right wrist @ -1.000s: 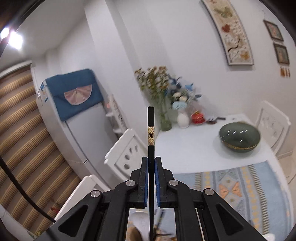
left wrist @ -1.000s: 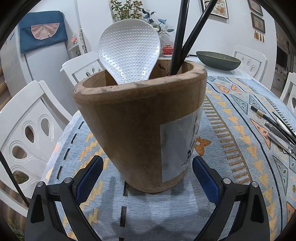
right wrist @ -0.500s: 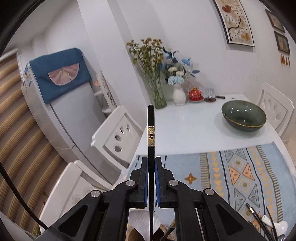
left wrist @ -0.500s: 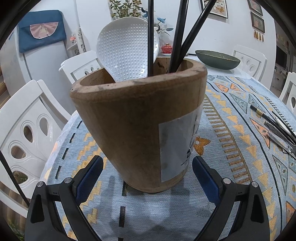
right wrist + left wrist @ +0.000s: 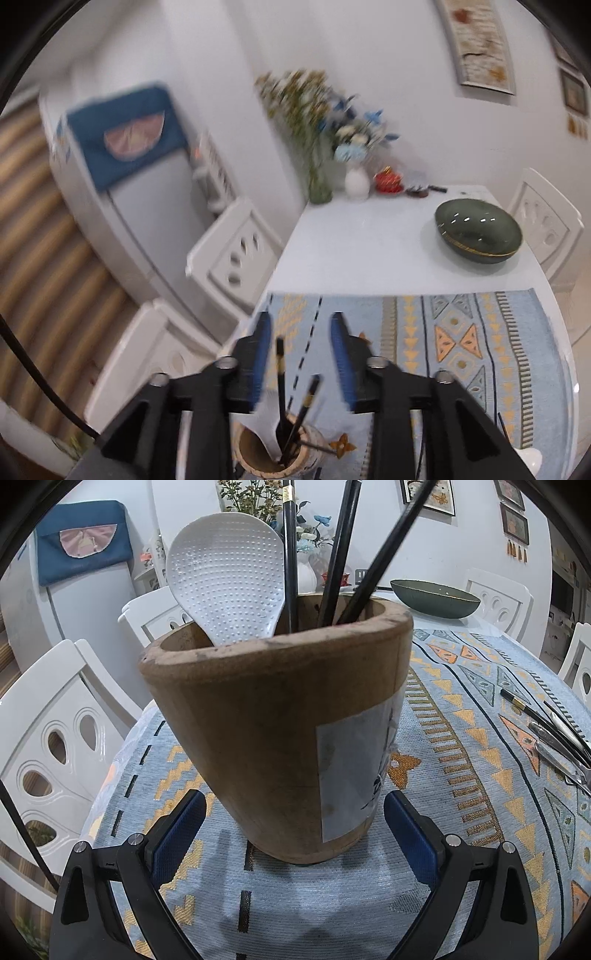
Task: Organize utensils
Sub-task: 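Carry the chopstick with the right gripper into the bamboo cup and release, then return the right gripper to the pile and grasp the silver spoon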
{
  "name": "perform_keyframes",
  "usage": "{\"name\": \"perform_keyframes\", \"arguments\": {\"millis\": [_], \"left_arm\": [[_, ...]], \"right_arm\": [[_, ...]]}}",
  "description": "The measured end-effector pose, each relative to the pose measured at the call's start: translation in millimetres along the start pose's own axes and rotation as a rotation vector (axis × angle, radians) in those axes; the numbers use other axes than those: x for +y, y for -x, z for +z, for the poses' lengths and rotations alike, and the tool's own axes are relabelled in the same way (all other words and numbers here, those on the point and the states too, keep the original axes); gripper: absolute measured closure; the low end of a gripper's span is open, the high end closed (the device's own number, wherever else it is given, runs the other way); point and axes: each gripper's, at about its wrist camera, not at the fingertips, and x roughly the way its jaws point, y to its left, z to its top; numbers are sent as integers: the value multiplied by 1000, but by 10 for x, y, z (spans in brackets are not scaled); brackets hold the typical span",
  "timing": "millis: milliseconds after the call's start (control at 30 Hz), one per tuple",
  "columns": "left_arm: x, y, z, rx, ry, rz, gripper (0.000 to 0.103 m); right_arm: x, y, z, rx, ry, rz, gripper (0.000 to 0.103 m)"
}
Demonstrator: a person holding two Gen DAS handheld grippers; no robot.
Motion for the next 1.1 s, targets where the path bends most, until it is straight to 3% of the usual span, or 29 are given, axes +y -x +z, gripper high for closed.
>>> {"name": "perform_keyframes", "arguments": {"millis": [233,367,467,567,667,833,933,1100], "left_arm": [[12,6,2,-1,3,-2,6],[43,1,10,2,10,-4,6],[52,-2,12,2,9,-4,6],[56,-8,15,3,6,-6,6],[76,-23,17,8,15,-7,6],[81,-33,21,11,15,-6,6],[77,-28,12,9,13,-6,6],[68,-35,8,16,14,-7,6]], "right_arm": [[-582,749,305,-164,-91,-95,65],[-922,904,301,-156,-102,-207,64],[-1176,715,176,-24,-107,-236,64],[-1441,192,-97,270,-86,-252,64],[-1720,-307,-553,483,-110,-325,68],[-2118,-656,-1064,630,-166,-402,83],[-2412,-669,-1159,663,-198,-452,83],[-2871,-727,-1401,782,-298,-438,83]]}}
